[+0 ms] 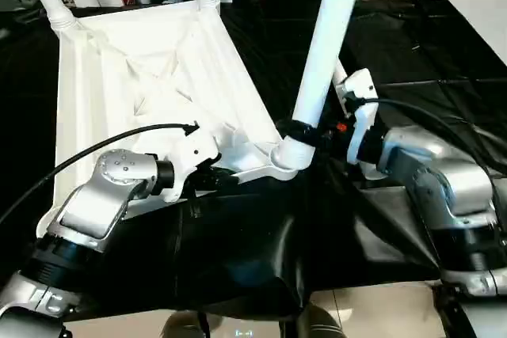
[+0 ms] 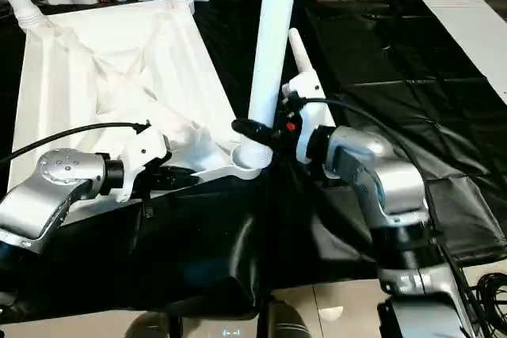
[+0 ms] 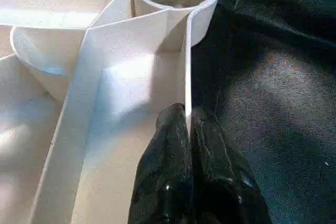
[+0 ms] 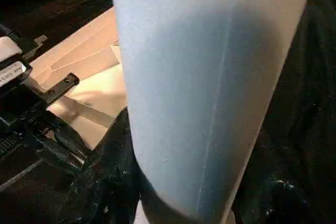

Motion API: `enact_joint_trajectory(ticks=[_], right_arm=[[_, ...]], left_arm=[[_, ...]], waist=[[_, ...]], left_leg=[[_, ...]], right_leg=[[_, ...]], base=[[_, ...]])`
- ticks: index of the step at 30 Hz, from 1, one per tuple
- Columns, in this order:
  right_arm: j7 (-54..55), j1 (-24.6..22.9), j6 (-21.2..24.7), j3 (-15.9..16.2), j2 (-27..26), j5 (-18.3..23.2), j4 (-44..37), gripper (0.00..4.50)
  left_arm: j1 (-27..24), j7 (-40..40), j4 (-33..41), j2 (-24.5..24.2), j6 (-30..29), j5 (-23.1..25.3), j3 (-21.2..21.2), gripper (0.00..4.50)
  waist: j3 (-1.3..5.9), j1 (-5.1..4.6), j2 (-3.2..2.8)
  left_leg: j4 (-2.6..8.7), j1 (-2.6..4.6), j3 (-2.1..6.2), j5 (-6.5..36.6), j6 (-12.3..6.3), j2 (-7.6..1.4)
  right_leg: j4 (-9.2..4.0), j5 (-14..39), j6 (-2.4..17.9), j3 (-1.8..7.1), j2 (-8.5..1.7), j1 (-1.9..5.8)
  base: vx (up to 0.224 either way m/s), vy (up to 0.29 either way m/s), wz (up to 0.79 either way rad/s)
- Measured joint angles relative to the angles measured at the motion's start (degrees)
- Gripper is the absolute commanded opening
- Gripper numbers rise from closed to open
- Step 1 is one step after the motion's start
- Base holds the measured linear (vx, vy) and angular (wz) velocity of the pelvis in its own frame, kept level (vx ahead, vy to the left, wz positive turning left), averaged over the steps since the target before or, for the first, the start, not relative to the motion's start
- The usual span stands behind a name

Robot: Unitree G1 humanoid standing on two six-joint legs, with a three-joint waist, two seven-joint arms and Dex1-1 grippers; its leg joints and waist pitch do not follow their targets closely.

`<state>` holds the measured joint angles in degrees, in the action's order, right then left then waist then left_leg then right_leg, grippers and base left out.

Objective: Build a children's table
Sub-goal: Insert table leg to table base

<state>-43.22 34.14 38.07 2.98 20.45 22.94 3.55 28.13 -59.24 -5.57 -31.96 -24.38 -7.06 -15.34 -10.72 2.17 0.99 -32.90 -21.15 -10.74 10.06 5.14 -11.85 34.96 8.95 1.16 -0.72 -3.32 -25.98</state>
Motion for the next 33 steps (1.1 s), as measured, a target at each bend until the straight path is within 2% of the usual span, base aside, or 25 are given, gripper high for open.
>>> enact_joint_trajectory(ticks=[10, 17, 20, 25, 27, 33], right_arm=[[-1.70, 2.53, -1.50, 1.88, -1.59, -0.32, 5.28, 1.86], [-2.31, 3.05, -6.22, 2.04, -2.16, -1.56, 9.17, 1.86], [-2.30, 1.55, -8.19, 1.40, -2.46, -1.27, 9.12, 1.86], [-2.41, -2.86, -11.85, -1.99, -4.47, 1.22, 9.10, 1.86], [-2.37, -5.54, -14.65, -3.07, -5.26, 1.67, 8.87, 1.86], [-1.87, -8.78, -20.94, -1.99, -5.53, 0.30, 7.76, 1.86]], left_arm=[[0.77, -0.53, -1.50, 0.25, 0.67, 0.24, -0.19, 0.00], [0.86, -0.55, -1.65, 0.35, 0.77, 0.40, -0.19, 0.00], [0.88, -0.58, -1.74, 0.53, 0.79, 0.56, -0.20, 0.00], [0.92, -0.65, -1.94, 0.70, 0.80, 0.64, -0.29, 0.00], [0.97, -0.59, -2.21, 0.88, 0.84, 0.81, -0.34, 0.00], [1.00, -0.49, -2.83, 1.16, 1.05, 1.04, -0.34, 0.00]], waist=[[0.03, 0.03, 0.05], [0.05, 0.06, 0.09], [0.09, 0.15, 0.10], [0.17, 0.33, 0.13], [0.32, 0.42, 0.16], [0.48, 0.40, 0.13]], left_leg=[[-0.18, 0.00, 0.03, 0.03, 0.04, 0.00], [-0.23, 0.00, 0.05, 0.02, 0.03, -0.01], [-0.22, 0.01, 0.05, 0.01, 0.01, 0.00], [-0.23, 0.03, 0.05, 0.02, 0.01, -0.01], [-0.22, 0.05, 0.06, 0.04, 0.03, -0.01], [-0.24, 0.11, 0.08, 0.18, 0.27, -0.01]], right_leg=[[0.11, -0.01, 0.01, 0.01, -0.02, 0.03], [0.17, -0.01, 0.01, 0.00, -0.02, 0.03], [0.17, -0.01, 0.01, 0.00, -0.02, 0.05], [0.16, -0.01, 0.01, 0.01, -0.02, 0.07], [0.14, -0.01, 0.01, 0.00, -0.02, 0.10], [0.14, -0.01, 0.01, 0.00, -0.03, 0.17]], base=[[0.000, 0.000, 0.00], [0.000, 0.000, 0.00], [0.000, 0.000, 0.00], [0.000, 0.000, 0.00], [0.000, 0.000, 0.00], [0.000, 0.000, 0.00]])
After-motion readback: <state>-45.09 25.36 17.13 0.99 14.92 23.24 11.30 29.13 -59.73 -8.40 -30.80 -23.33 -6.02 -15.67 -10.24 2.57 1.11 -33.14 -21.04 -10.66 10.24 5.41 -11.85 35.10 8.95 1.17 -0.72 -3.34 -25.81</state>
